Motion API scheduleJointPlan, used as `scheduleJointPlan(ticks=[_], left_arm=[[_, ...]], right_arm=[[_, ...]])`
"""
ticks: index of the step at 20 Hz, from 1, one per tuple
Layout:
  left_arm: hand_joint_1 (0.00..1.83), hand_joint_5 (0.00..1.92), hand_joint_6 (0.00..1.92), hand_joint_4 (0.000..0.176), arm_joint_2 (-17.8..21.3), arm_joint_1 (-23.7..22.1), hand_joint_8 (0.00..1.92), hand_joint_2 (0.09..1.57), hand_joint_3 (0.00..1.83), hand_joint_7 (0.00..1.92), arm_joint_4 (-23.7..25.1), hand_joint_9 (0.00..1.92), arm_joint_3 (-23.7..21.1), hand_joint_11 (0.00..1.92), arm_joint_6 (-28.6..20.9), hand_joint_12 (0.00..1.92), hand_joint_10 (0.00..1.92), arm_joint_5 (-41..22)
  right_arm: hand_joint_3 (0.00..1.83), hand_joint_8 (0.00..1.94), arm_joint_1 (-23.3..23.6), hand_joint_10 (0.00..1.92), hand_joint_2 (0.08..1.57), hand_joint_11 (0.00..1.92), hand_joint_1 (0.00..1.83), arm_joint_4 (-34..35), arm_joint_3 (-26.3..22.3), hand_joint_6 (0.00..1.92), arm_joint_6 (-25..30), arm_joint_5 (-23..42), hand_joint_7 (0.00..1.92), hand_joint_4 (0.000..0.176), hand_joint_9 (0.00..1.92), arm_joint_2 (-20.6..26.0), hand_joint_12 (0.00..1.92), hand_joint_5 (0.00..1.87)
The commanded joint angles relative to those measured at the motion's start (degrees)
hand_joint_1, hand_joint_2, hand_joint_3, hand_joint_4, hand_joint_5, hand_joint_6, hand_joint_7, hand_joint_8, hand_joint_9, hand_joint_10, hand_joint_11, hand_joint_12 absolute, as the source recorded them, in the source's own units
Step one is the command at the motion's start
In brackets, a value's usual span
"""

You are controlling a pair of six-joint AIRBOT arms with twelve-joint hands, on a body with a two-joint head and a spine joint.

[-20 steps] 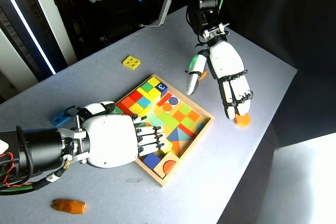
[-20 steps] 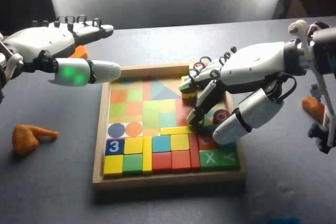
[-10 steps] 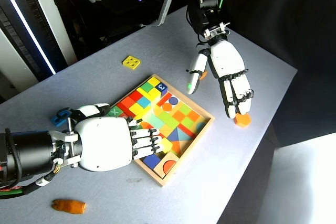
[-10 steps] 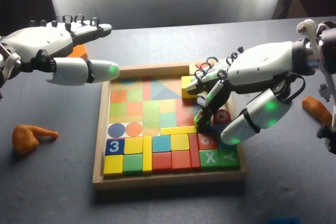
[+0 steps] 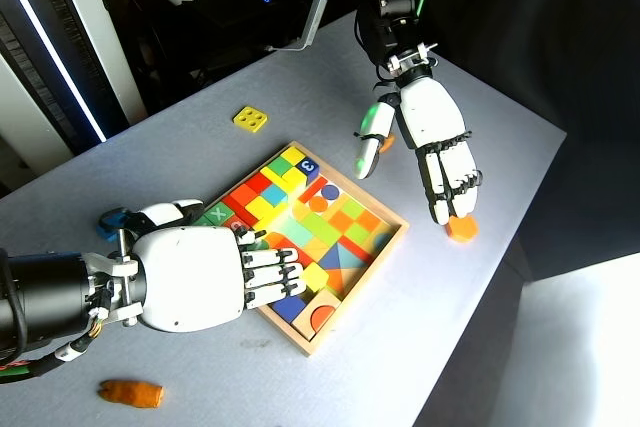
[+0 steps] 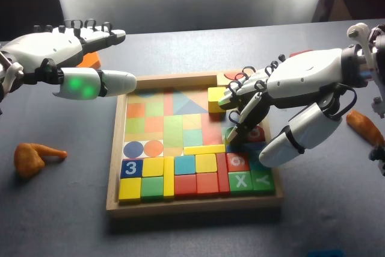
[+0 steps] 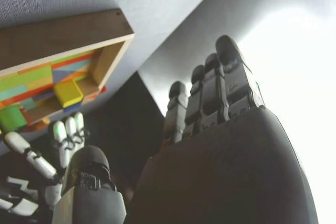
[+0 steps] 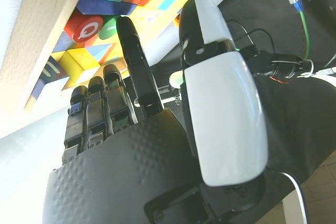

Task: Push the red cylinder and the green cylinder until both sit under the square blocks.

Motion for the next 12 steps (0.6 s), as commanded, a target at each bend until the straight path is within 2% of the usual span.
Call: scheduleJointPlan(ticks=[1,3,4,5,6,7,8,10,11,12], left_arm=[[0.0,0.04,0.0,0.108,0.5,-0.31,0.0,1.07,0.0,0.01,-0.67,0.02,-0.02,0.0,-0.12,0.34,0.0,-6.39],[0.0,0.04,0.0,0.103,0.49,-0.31,0.0,1.08,0.01,0.01,-0.67,0.02,-0.03,0.0,-0.12,0.37,0.0,-6.39],[0.0,0.03,0.0,0.118,0.49,-0.31,0.0,1.07,0.0,0.01,-0.67,0.02,-0.04,0.0,-0.12,0.37,0.0,-6.4],[0.0,0.04,0.0,0.116,0.49,-0.31,0.0,1.07,0.0,0.01,-0.67,0.03,-0.04,0.0,-0.12,0.39,0.0,-6.4],[0.0,0.04,0.0,0.125,0.49,-0.31,0.0,1.06,0.0,0.01,-0.67,0.03,-0.05,0.0,-0.12,0.42,0.0,-6.4],[0.0,0.04,0.0,0.122,0.48,-0.31,0.0,1.07,0.0,0.0,-0.67,0.02,-0.05,0.0,-0.12,0.42,0.0,-6.4],[0.0,0.04,0.0,0.122,0.48,-0.3,0.0,1.07,0.0,0.01,-0.67,0.03,-0.05,0.0,-0.12,0.42,0.0,-6.4],[0.0,0.04,0.0,0.136,0.48,-0.25,0.0,1.05,0.0,0.01,-0.67,0.02,-0.06,0.0,-0.12,0.39,0.0,-6.4],[0.0,0.04,0.0,0.126,0.48,-0.23,0.0,1.06,0.0,0.01,-0.68,0.02,-0.06,0.0,-0.12,0.39,0.0,-6.41],[0.0,0.04,0.0,0.128,0.49,-0.18,0.0,1.06,0.0,0.01,-0.68,0.02,-0.06,0.0,-0.12,0.39,0.0,-6.43]], right_arm=[[0.0,0.01,-0.04,0.0,1.09,0.02,0.34,1.71,-0.15,0.0,0.15,1.03,0.08,0.138,0.0,0.36,0.01,0.68],[0.0,0.0,0.01,0.0,1.09,0.01,0.34,1.71,-0.16,0.0,0.15,0.96,0.08,0.138,0.0,0.35,0.01,0.67],[0.0,0.0,0.05,0.0,1.09,0.01,0.33,1.72,-0.17,0.0,0.15,0.89,0.07,0.141,0.0,0.35,0.01,0.67],[0.0,0.0,0.09,0.0,1.09,0.01,0.33,1.72,-0.18,0.0,0.15,0.87,0.07,0.14,0.0,0.35,0.01,0.66],[0.0,0.0,0.15,0.0,1.09,0.01,0.32,1.72,-0.18,0.0,0.15,0.85,0.07,0.139,0.0,0.35,0.01,0.66],[0.0,0.0,0.26,0.0,1.09,0.01,0.3,1.73,-0.19,0.0,0.15,0.83,0.07,0.149,0.0,0.35,0.01,0.65],[0.0,0.0,0.37,0.0,1.09,0.01,0.3,1.73,-0.19,0.0,0.15,0.82,0.06,0.146,0.0,0.35,0.01,0.65],[0.0,0.0,0.61,0.0,1.1,0.0,0.28,1.73,-0.18,0.0,0.14,0.79,0.05,0.151,0.0,0.35,0.01,0.63],[0.0,0.0,0.76,0.0,1.1,0.01,0.28,1.75,-0.18,0.0,0.14,0.78,0.06,0.147,0.0,0.37,0.02,0.64],[0.0,0.0,1.0,0.0,1.1,0.02,0.28,1.77,-0.18,0.0,0.14,0.78,0.06,0.148,0.0,0.39,0.02,0.64]])
